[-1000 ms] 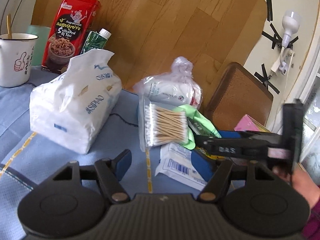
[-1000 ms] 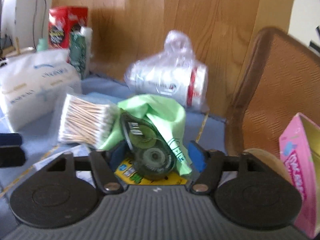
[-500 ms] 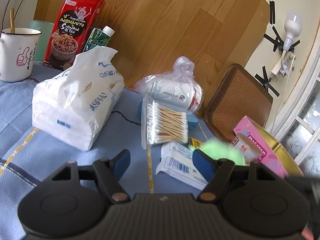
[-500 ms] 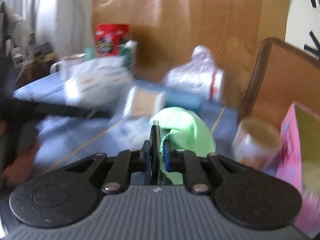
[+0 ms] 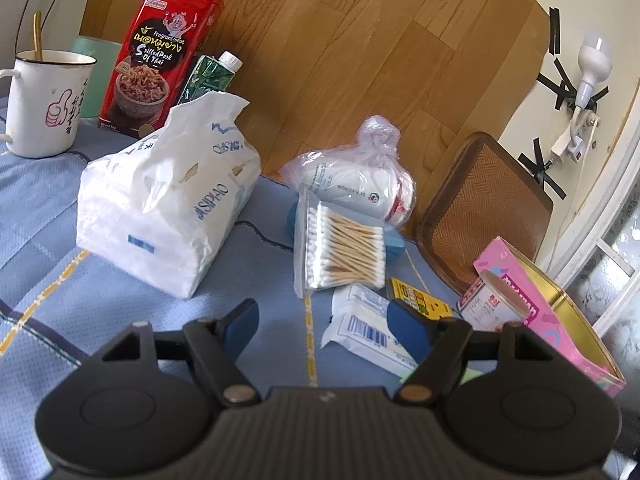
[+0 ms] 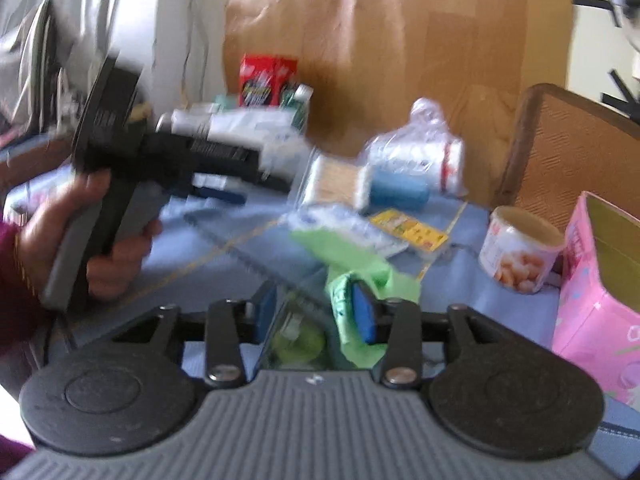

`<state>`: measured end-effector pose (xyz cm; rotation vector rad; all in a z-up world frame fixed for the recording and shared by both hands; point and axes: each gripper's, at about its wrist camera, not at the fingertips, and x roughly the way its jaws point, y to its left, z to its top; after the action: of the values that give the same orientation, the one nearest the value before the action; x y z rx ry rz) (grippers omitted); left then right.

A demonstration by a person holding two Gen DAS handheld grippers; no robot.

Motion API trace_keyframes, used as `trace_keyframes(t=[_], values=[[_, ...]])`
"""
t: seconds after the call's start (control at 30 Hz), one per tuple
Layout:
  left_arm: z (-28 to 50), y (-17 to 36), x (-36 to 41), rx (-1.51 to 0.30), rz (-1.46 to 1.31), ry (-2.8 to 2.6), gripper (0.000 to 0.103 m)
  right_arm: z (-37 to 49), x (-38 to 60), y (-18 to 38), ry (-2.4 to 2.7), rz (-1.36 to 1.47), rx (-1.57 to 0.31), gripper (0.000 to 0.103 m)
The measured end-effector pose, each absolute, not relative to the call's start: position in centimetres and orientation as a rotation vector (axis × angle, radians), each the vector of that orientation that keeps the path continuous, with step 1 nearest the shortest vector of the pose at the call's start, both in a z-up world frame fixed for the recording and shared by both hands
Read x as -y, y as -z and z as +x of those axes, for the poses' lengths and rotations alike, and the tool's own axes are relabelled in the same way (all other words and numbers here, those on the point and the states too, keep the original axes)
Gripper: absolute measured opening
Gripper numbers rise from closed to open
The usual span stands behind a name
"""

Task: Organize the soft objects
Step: 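Grasp the light green cloth with the right gripper and lift it, then drop the green cloth into the pink tin by opening the right gripper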

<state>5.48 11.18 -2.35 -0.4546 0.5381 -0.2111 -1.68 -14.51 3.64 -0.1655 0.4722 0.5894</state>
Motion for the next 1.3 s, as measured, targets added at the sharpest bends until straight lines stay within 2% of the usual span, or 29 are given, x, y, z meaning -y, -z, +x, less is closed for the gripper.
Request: trace_keyframes(t=[0.13,0.4,0.5,0.6,0.63,0.67,0.73,0.93,1.07,1.23,1.3], values=[[5.5,2.4,-11.2,-0.539,-0.458,0.216,0.073,-0.2,16.2,-4.9,-0.518,-0.06,-0.436,0.063],[5.6,2.4,-11.0,-0.541,-0.453,0.224,0.073,4.3,16.8,-3.0,-0.461,0.039,-0.561,0.064],[5.7,2.4,-11.0,-0.544,-0.455,0.228,0.073,5.1,16.3,-2.1,-0.501,0.072,-0.624,0.07],[5.8,2.4,-11.0,-0.543,-0.457,0.235,0.073,5.2,15.8,-1.0,-0.489,0.053,-0.688,0.068],[5.8,2.4,-11.0,-0.544,-0.457,0.238,0.073,4.9,15.8,-0.7,-0.485,0.046,-0.675,0.057],[5.9,2.5,-10.9,-0.545,-0.457,0.241,0.073,4.5,15.7,-0.7,-0.48,0.023,-0.665,0.036],[6.0,2.4,-10.9,-0.544,-0.451,0.248,0.073,4.0,15.5,-0.7,-0.464,-0.034,-0.646,0.007],[5.6,2.2,-10.3,-0.542,-0.418,0.297,0.073,2.7,17.3,-3.3,-0.393,0.035,-0.511,0.007],[4.6,1.2,-9.2,-0.578,-0.501,0.418,0.071,0.5,17.8,-4.7,-0.386,-0.031,-0.407,0.007],[3.9,-1.9,-4.5,-0.602,-0.525,0.665,0.071,-1.3,18.5,-4.3,-0.402,-0.054,-0.37,0.007],[4.0,-2.6,-2.1,-0.624,-0.486,0.706,0.062,-1.6,18.9,-4.3,-0.409,-0.04,-0.349,0.007]])
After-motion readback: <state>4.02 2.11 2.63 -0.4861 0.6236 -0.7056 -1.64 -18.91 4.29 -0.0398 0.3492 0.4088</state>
